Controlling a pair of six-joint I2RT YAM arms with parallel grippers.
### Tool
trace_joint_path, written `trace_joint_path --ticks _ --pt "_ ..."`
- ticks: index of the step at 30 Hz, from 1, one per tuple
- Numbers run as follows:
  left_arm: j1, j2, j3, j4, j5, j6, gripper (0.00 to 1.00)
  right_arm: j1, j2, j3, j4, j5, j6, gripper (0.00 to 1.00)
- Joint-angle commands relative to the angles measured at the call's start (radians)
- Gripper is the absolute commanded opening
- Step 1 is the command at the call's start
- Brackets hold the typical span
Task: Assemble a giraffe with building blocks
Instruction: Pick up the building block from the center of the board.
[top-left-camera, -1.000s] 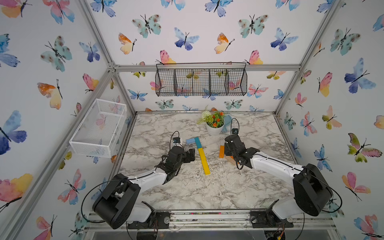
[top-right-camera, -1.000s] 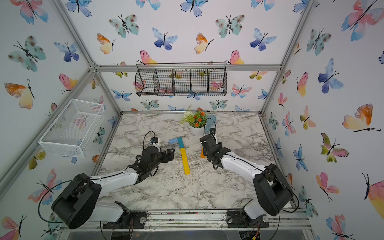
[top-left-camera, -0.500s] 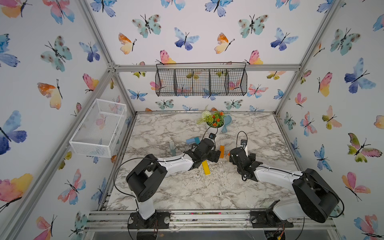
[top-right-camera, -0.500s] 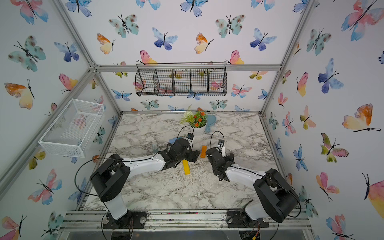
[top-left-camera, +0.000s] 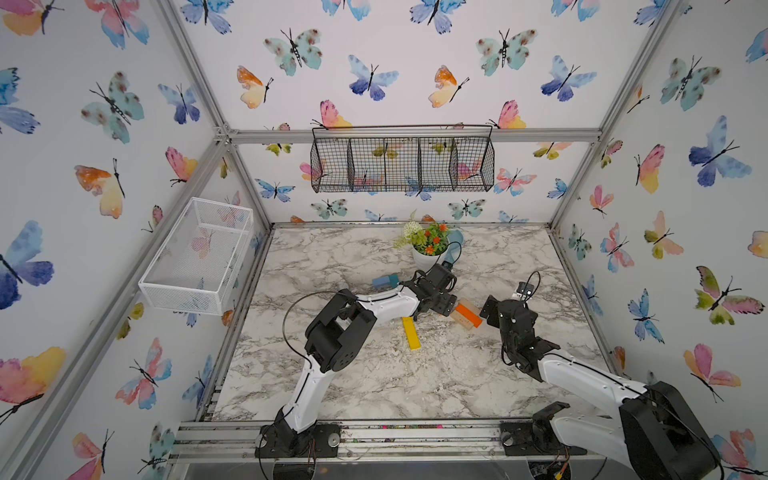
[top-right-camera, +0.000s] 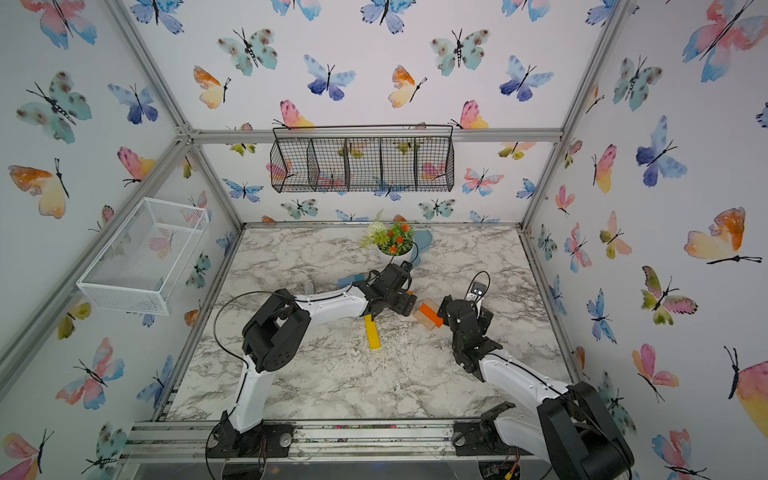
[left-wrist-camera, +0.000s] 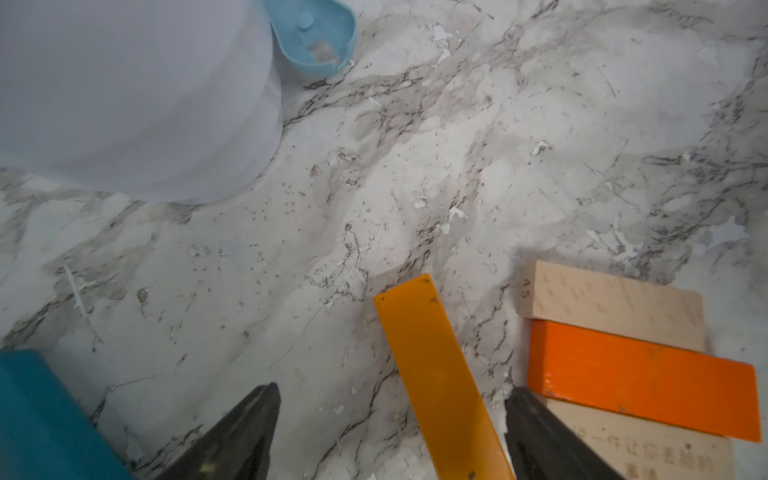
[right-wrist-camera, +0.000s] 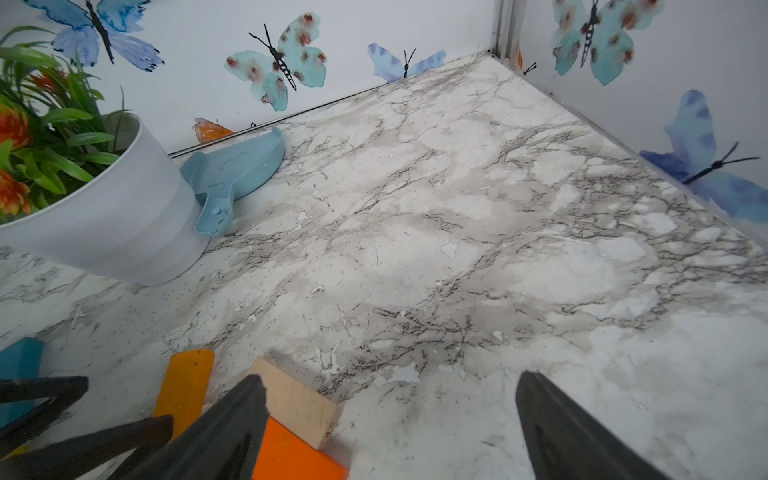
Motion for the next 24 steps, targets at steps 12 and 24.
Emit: trace_joint_path --ticks 12,24 --pt "-0.02 0.109 0.085 -0.129 0.008 0.074 0.69 -0.004 0.056 0.031 0.045 -0.063 0.005 0.98" --pt "-0.031 0.061 -0.003 -0.097 0.043 0.262 0.29 -0.006 0.056 0.026 0.037 -0.027 -0.007 0.98"
